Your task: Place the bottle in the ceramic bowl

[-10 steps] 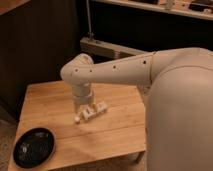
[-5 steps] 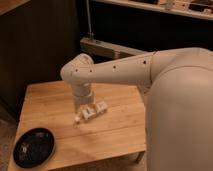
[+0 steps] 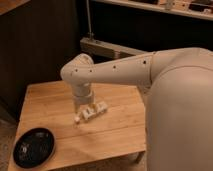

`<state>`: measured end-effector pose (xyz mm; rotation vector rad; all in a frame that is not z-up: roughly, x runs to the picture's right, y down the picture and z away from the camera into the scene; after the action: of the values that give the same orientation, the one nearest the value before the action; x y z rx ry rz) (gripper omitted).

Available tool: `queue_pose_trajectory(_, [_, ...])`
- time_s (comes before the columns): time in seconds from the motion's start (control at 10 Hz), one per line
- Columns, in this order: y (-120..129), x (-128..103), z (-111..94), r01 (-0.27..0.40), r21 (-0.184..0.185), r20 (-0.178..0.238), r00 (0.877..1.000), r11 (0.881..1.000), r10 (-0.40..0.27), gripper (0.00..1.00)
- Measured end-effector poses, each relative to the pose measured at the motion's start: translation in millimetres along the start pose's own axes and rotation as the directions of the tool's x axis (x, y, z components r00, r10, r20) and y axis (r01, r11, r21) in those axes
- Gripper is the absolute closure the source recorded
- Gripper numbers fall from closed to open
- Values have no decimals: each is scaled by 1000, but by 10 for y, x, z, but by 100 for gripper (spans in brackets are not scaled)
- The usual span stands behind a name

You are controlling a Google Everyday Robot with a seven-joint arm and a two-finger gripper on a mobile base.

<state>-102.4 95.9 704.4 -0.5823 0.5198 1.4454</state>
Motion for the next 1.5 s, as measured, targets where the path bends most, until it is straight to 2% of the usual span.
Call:
queue_pose_trajectory(0.7, [1, -3, -10, 9, 2, 4, 1000, 1000, -9, 35])
queue_pose_trajectory(0.8, [-3, -26, -29, 41, 19, 22, 999, 999, -41, 35])
queue_pose_trajectory(0.9, [12, -50, -58, 98, 56, 43, 994, 994, -101, 35])
queue_pose_trajectory(1.0, [56, -76, -113, 221, 109, 64, 971, 969, -229, 35])
queue_pose_trajectory(1.1, [64, -96, -176, 337, 131, 68, 935, 932, -348, 35])
queue_pose_trajectory(1.2, [48, -118, -230, 422, 141, 70, 898, 895, -434, 35])
queue_pose_trajectory(1.3, [107, -138, -332, 563, 130, 83, 814, 816, -575, 35])
queue_pose_trajectory(1.4, [103, -157, -396, 633, 119, 92, 760, 765, -643, 35])
queue_pose_trajectory(1.5, [88, -181, -499, 728, 94, 112, 670, 679, -733, 35])
